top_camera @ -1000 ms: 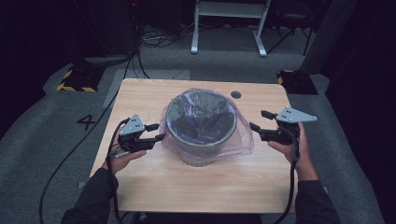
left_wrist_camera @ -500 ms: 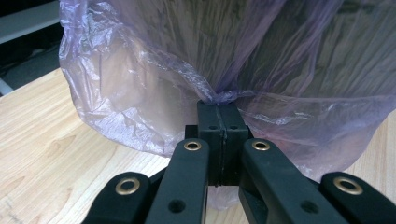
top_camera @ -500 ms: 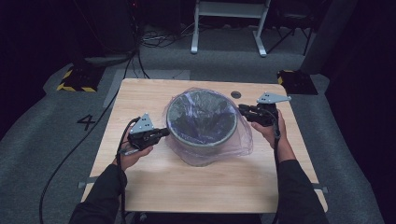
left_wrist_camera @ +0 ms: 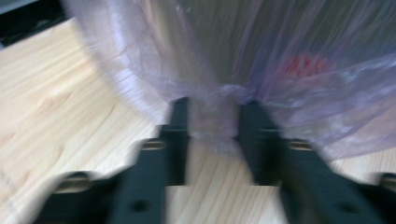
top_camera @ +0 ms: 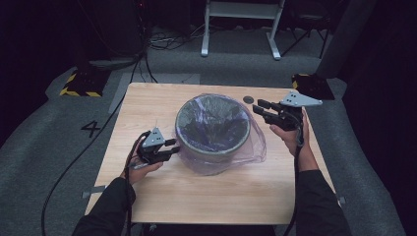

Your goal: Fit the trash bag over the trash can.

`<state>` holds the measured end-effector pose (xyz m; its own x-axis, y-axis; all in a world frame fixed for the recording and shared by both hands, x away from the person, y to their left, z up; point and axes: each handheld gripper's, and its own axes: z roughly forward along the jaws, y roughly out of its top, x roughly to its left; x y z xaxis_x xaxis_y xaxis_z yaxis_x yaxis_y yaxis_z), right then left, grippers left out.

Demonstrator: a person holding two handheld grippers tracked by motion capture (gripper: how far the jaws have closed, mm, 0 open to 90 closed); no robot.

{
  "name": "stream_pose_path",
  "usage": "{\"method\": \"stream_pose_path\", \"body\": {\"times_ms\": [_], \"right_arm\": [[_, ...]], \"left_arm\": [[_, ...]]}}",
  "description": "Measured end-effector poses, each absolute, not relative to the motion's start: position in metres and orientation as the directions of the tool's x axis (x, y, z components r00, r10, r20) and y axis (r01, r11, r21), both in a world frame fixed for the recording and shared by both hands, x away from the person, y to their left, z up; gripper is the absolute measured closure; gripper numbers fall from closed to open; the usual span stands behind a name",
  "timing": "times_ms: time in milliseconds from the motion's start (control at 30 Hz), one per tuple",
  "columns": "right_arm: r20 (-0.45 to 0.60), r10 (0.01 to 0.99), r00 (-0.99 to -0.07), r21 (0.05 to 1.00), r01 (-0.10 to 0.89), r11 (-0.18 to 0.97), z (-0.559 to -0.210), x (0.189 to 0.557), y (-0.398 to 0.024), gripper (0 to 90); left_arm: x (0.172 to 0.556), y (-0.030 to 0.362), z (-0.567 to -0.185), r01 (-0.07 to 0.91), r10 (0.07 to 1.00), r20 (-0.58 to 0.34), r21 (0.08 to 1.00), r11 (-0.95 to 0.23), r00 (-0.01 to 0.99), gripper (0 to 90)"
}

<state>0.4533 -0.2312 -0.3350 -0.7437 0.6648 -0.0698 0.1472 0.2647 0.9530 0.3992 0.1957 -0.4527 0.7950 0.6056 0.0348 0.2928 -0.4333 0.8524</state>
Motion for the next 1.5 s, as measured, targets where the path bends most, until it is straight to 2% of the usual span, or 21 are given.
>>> {"method": "stream_pose_path", "body": {"times_ms": [133,333,533,700,833,1067,1200,1300,1500], "right_arm": [[-0.09,0.582,-0.808,0.957,0.091,0.274,-0.308,0.434,-0.211,51.6],[-0.14,0.443,-0.885,0.907,0.065,0.417,-0.29,0.419,-0.156,33.7],[-0.142,0.401,-0.905,0.804,0.13,0.58,-0.299,0.425,-0.122,28.4],[-0.133,0.378,-0.916,0.69,0.189,0.699,-0.312,0.43,-0.105,28.8],[-0.114,0.378,-0.919,0.625,0.23,0.746,-0.321,0.433,-0.097,27.6],[-0.1,0.416,-0.904,0.586,0.285,0.759,-0.332,0.44,-0.092,25.6],[-0.095,0.428,-0.899,0.627,0.28,0.727,-0.33,0.438,-0.096,25.0],[-0.119,0.454,-0.883,0.692,0.255,0.676,-0.321,0.431,-0.106,24.6],[-0.155,0.524,-0.837,0.814,0.192,0.548,-0.304,0.4,-0.154,24.0]], "left_arm": [[0.383,0.205,-0.456,0.32,0.638,0.054,0.831,-0.455,0.768,28.2],[0.356,0.213,-0.47,0.352,0.639,0.056,0.795,-0.493,0.768,17.0],[0.338,0.211,-0.484,0.38,0.595,0.023,0.749,-0.542,0.803,15.8],[0.327,0.202,-0.493,0.363,0.555,0.053,0.705,-0.61,0.83,15.8],[0.327,0.204,-0.496,0.382,0.564,0.023,0.711,-0.59,0.826,15.9],[0.328,0.207,-0.502,0.397,0.568,0.014,0.701,-0.592,0.823,15.6],[0.329,0.208,-0.504,0.407,0.569,-0.011,0.711,-0.574,0.822,14.9],[0.33,0.208,-0.504,0.403,0.564,-0.01,0.711,-0.577,0.825,14.5],[0.331,0.208,-0.504,0.402,0.563,-0.01,0.711,-0.578,0.827,14.4]]}}
